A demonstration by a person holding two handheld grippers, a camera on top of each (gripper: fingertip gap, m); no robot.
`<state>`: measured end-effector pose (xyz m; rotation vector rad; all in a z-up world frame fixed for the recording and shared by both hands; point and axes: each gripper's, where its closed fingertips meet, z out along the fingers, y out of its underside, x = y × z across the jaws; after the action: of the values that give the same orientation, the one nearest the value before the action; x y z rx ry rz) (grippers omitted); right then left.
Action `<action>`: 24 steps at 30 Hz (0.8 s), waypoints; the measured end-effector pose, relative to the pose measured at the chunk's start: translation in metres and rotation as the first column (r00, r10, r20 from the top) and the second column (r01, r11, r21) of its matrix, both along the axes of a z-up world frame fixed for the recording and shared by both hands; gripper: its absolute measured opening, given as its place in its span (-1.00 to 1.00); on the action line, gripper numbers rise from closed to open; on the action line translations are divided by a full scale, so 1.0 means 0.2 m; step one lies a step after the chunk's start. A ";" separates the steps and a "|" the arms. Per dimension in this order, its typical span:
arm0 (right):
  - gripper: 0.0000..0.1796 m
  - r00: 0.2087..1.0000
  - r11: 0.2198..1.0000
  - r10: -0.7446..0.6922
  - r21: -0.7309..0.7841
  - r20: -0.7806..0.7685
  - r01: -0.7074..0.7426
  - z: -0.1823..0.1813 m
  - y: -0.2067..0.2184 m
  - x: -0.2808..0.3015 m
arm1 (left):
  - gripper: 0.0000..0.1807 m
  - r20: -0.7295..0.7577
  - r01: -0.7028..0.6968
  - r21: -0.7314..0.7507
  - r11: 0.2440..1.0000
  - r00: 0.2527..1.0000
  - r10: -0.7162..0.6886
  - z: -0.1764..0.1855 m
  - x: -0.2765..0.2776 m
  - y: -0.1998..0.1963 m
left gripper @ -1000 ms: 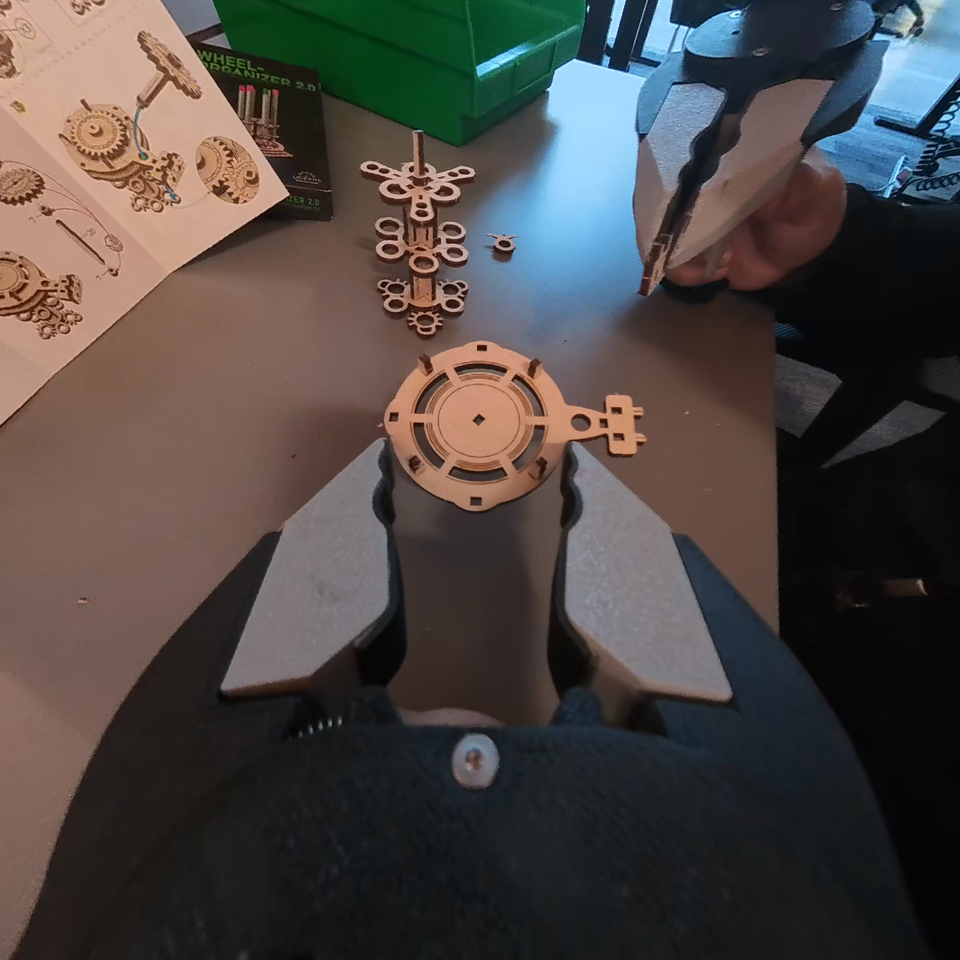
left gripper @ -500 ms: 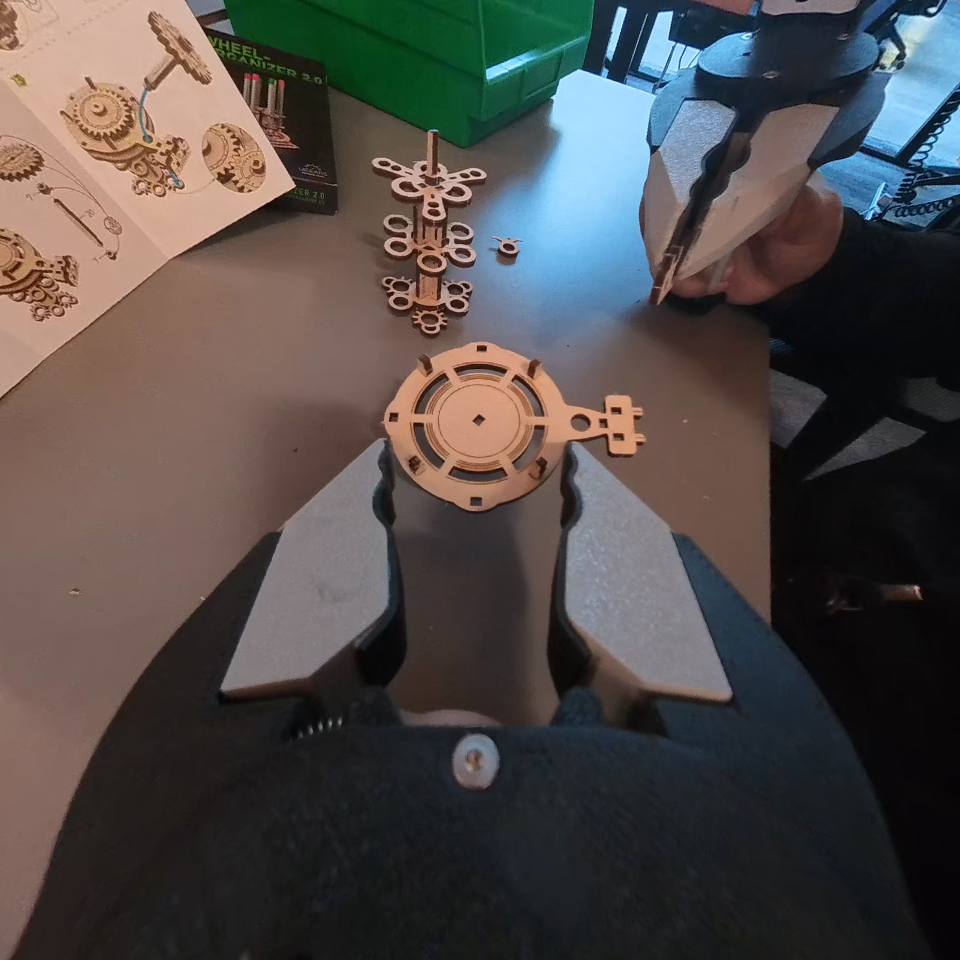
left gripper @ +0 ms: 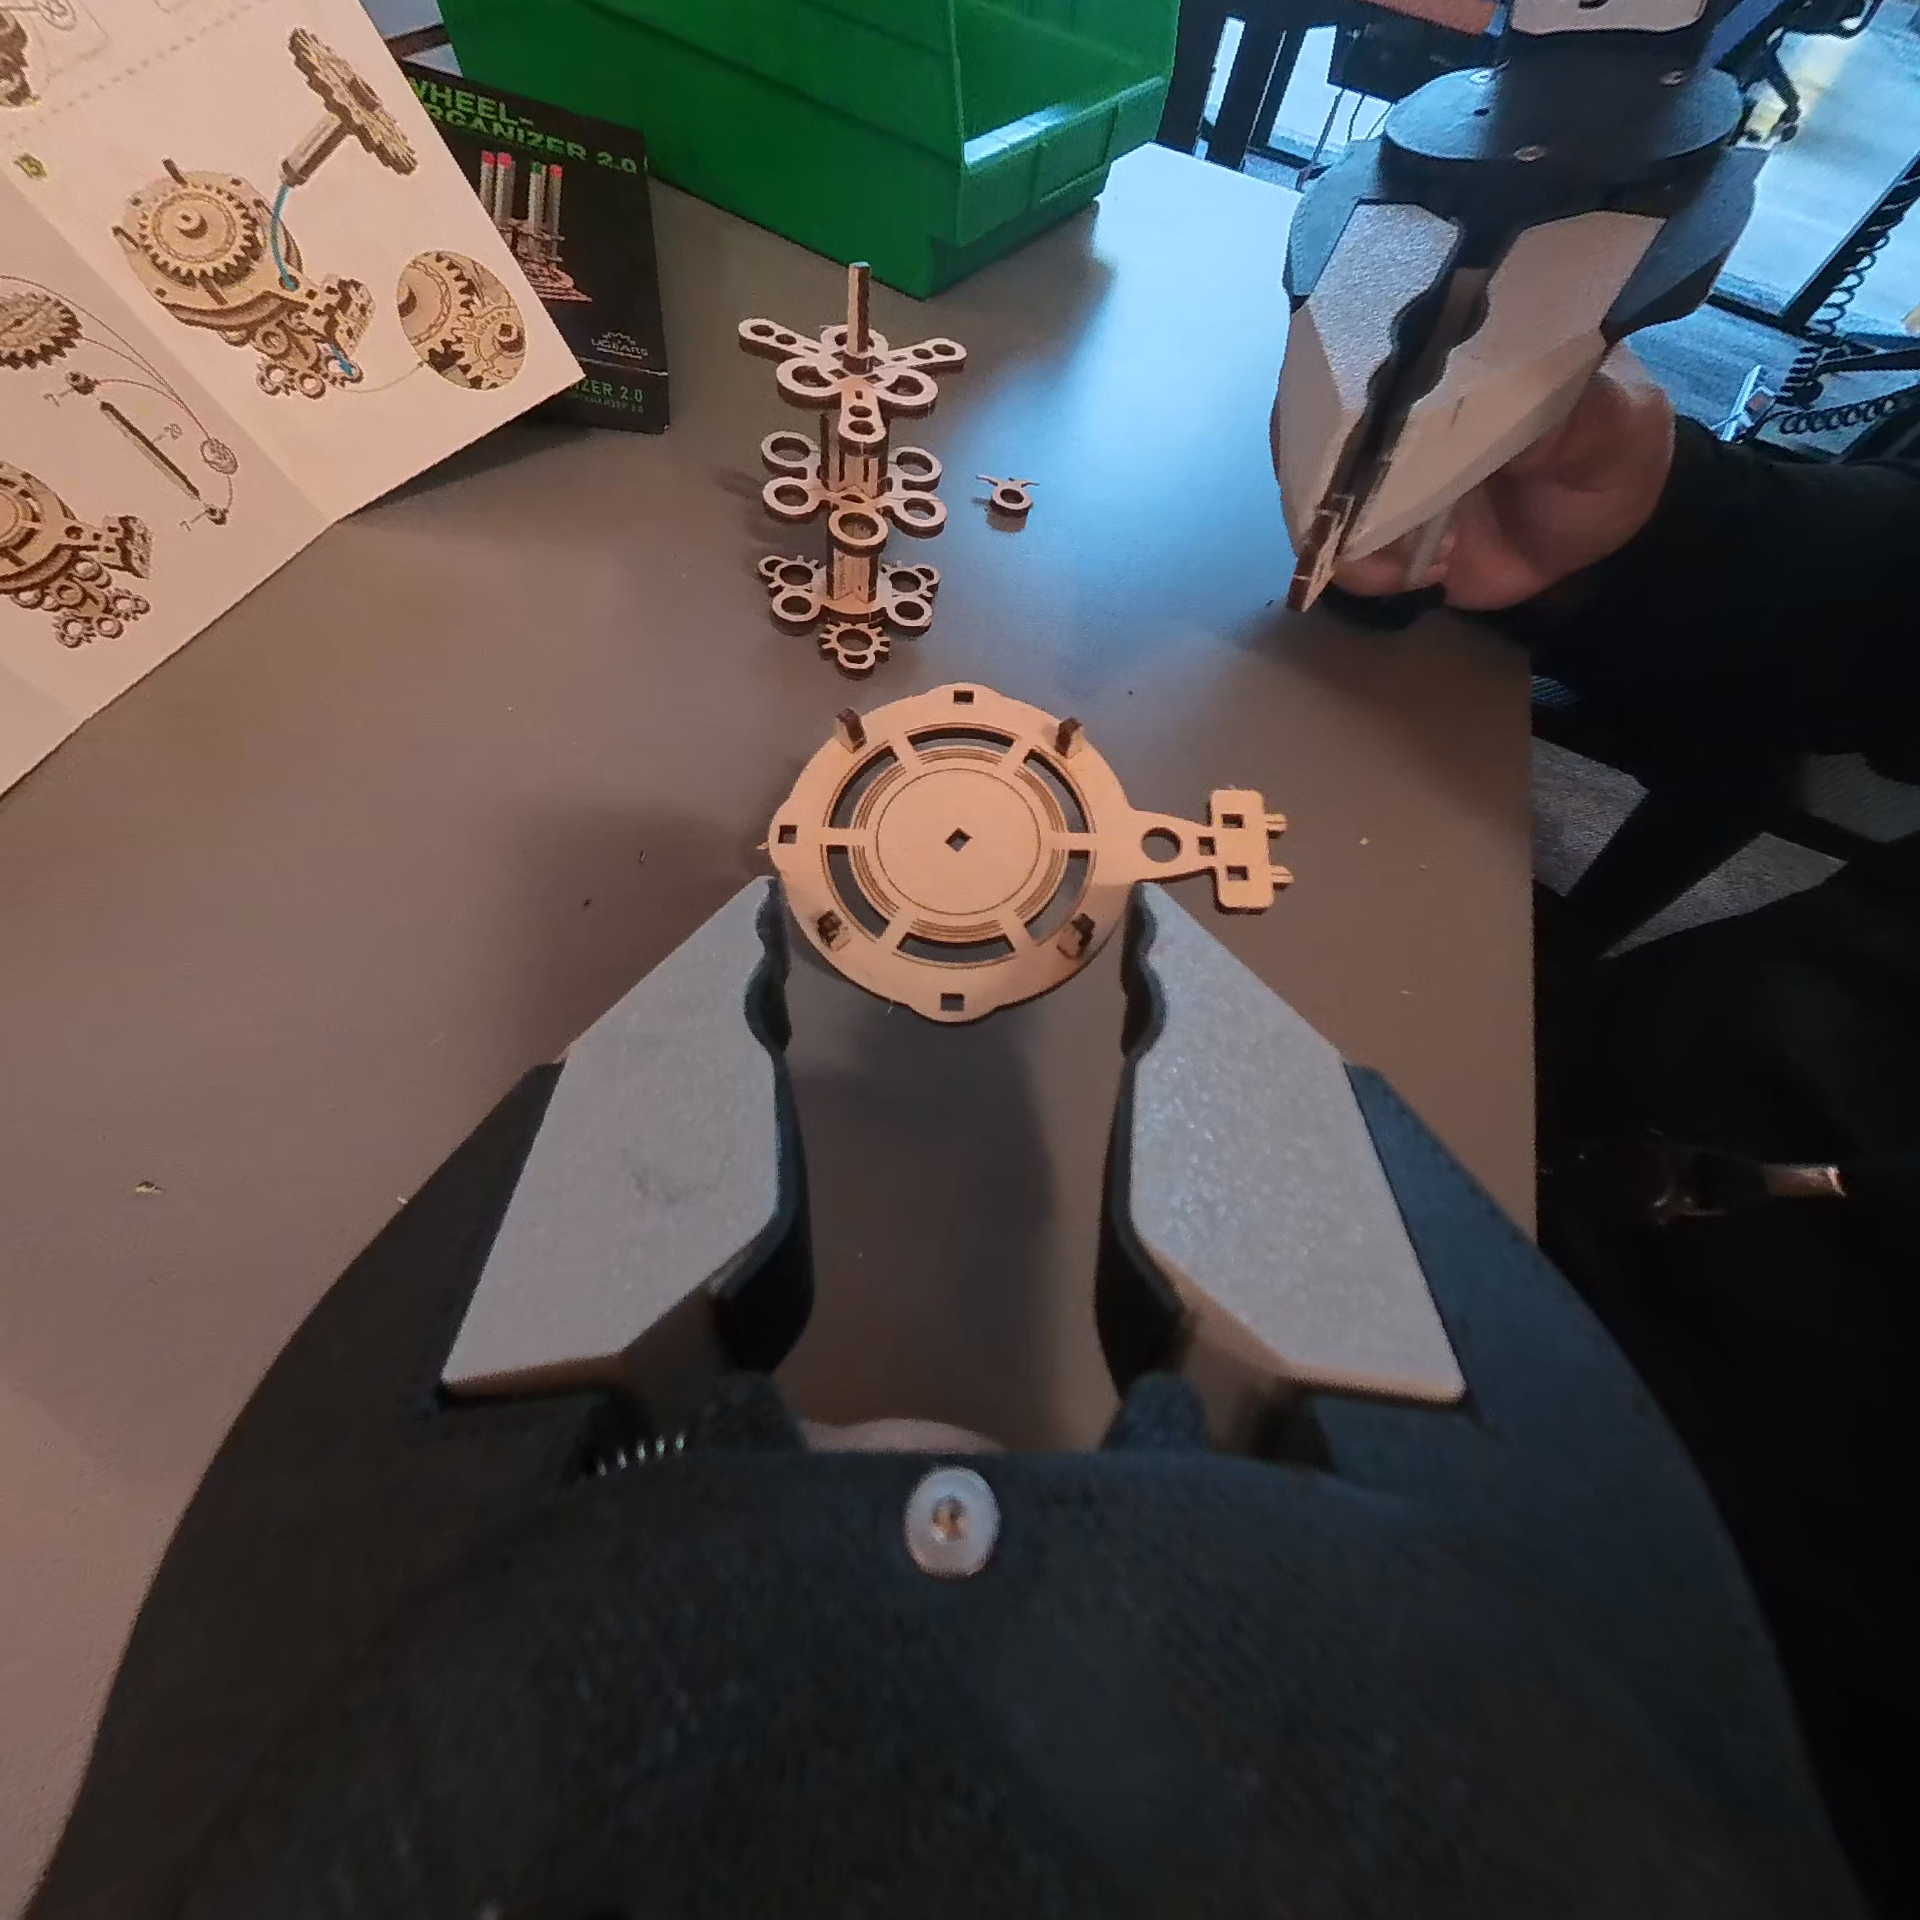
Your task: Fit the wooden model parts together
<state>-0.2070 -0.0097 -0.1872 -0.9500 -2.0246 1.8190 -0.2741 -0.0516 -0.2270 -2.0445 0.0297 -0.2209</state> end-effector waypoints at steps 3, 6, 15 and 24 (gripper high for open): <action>-1.00 1.000 1.000 0.000 0.000 0.000 0.000 0.00 0.00 0.00 | -0.32 0.001 0.000 0.001 1.000 1.000 0.000 0.00 0.00 0.00; -1.00 1.000 1.000 0.000 0.000 0.001 0.000 0.00 0.00 0.00 | -0.32 0.002 0.000 0.003 1.000 1.000 0.000 0.00 0.00 0.00; -1.00 1.000 1.000 -0.002 0.003 -0.002 0.002 0.00 0.00 0.00 | -0.32 0.009 -0.001 0.008 1.000 1.000 0.001 0.01 0.00 0.00; -1.00 1.000 1.000 -0.002 0.004 -0.002 0.002 0.00 0.00 0.00 | -0.32 0.009 -0.004 0.008 1.000 1.000 0.004 0.01 0.00 0.00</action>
<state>-0.2068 -0.0097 -0.1875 -0.9481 -2.0249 1.8133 -0.2750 -0.0521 -0.2255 -2.0352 0.0214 -0.2269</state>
